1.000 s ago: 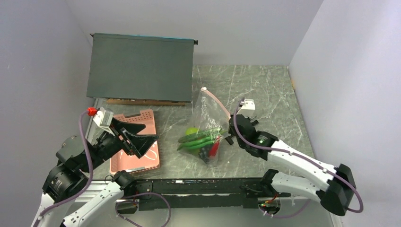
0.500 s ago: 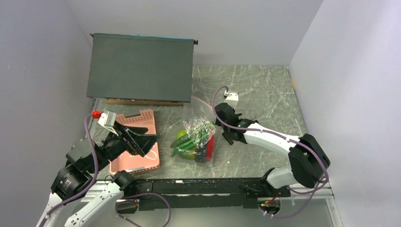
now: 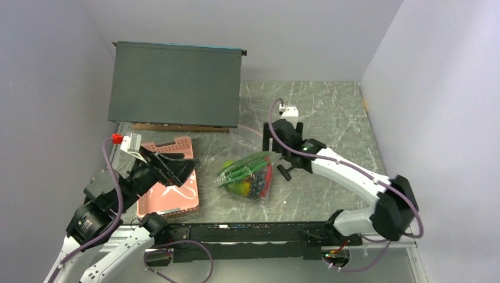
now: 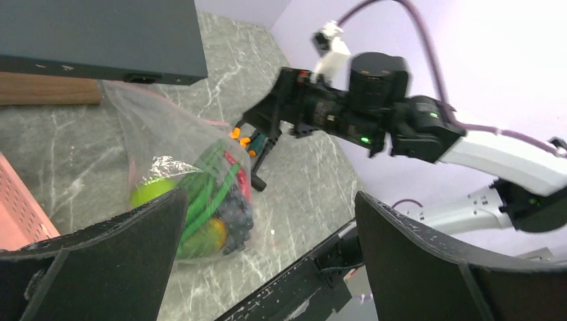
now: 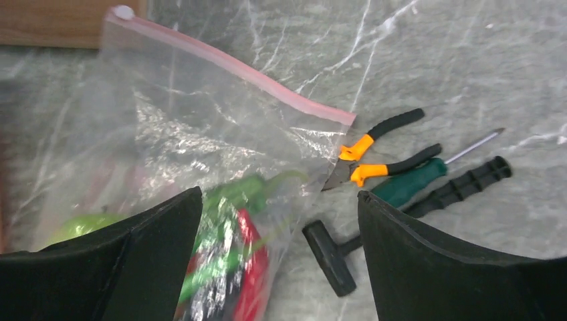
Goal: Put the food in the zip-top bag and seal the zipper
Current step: Place the zipper food storage bag at the center of the board, then reset both arms
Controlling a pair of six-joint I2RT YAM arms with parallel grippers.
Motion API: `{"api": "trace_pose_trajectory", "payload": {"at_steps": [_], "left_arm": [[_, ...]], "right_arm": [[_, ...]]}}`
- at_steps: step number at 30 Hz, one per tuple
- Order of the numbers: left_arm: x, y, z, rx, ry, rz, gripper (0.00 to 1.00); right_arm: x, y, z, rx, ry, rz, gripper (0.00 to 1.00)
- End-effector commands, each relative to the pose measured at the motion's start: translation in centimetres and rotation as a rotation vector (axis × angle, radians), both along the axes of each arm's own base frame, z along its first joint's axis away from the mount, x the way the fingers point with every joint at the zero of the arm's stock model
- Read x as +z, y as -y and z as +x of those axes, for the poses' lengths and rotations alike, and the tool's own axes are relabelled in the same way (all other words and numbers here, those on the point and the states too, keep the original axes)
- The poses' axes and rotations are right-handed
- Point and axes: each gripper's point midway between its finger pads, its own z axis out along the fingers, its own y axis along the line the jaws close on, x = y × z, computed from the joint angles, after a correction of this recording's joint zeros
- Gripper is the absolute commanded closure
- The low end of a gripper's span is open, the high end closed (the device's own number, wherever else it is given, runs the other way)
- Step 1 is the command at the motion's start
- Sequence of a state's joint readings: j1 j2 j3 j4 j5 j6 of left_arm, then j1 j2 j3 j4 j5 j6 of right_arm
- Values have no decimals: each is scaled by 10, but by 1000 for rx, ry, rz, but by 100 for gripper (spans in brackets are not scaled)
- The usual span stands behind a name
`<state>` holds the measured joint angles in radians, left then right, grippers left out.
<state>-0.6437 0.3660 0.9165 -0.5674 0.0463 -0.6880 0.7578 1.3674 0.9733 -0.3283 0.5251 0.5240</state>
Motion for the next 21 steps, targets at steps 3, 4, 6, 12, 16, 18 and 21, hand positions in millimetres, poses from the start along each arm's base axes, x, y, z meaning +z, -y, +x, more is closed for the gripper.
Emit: {"api": "trace_pose_trajectory", "payload": {"at_steps": [3, 4, 6, 12, 16, 18, 21], "left_arm": [[55, -21, 5, 114, 102, -105, 0], [64, -26, 3, 127, 121, -110, 0], [76, -30, 1, 137, 144, -115, 0], [119, -40, -11, 140, 243, -135, 0], [151, -51, -20, 158, 375, -125, 0], [164, -57, -24, 179, 444, -111, 0], [180, -66, -26, 212, 514, -98, 0]], "right_arm": [[99, 29, -40, 97, 131, 84, 1], [112, 31, -49, 123, 155, 118, 0], [141, 47, -68, 131, 219, 175, 0], [224, 95, -116, 157, 437, 284, 0], [267, 121, -136, 156, 513, 270, 0], [291, 132, -148, 161, 565, 295, 0], [317, 148, -164, 155, 647, 338, 0]]}}
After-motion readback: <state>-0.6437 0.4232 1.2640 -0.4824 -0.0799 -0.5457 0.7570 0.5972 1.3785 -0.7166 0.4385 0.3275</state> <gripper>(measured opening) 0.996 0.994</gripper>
